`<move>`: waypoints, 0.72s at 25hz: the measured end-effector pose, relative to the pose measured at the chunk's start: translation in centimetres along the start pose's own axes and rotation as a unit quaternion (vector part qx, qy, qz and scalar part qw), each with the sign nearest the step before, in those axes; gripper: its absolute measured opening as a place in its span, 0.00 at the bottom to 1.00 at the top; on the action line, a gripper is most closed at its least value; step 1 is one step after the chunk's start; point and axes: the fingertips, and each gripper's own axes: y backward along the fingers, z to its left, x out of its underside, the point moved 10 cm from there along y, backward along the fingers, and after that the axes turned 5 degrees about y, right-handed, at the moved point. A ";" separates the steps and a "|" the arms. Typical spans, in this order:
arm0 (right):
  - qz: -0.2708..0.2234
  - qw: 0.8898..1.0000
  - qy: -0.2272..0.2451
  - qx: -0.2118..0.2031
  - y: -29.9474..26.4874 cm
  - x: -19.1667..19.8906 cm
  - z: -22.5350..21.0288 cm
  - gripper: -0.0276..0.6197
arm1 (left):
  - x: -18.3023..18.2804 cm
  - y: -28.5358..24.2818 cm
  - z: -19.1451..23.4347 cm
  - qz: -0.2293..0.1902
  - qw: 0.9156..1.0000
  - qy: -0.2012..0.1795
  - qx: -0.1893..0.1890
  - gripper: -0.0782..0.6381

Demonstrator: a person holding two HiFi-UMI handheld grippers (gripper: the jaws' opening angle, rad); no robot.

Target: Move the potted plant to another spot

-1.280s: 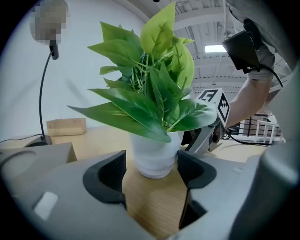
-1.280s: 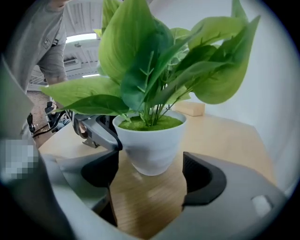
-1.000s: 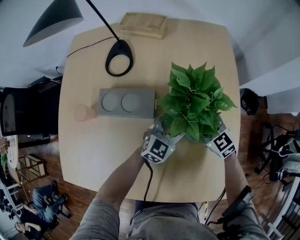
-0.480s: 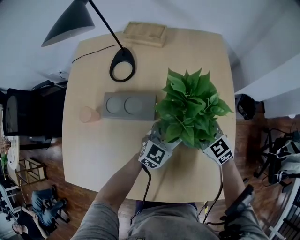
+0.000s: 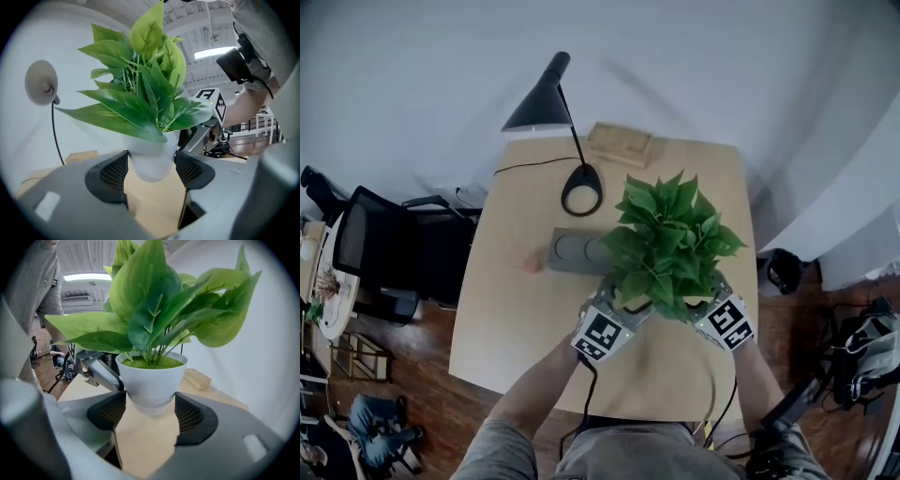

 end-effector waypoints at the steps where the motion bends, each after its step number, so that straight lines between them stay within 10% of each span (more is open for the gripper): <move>1: -0.004 1.000 0.008 0.000 -0.5 -1.7 0.5 0.56 | -0.7 1.4 0.8 -0.005 1.000 -0.004 -0.004 0.55; 18: -0.069 0.994 0.075 -0.042 -4.0 -15.1 5.5 0.55 | -7.0 15.1 4.2 -0.035 0.995 -0.028 -0.093 0.55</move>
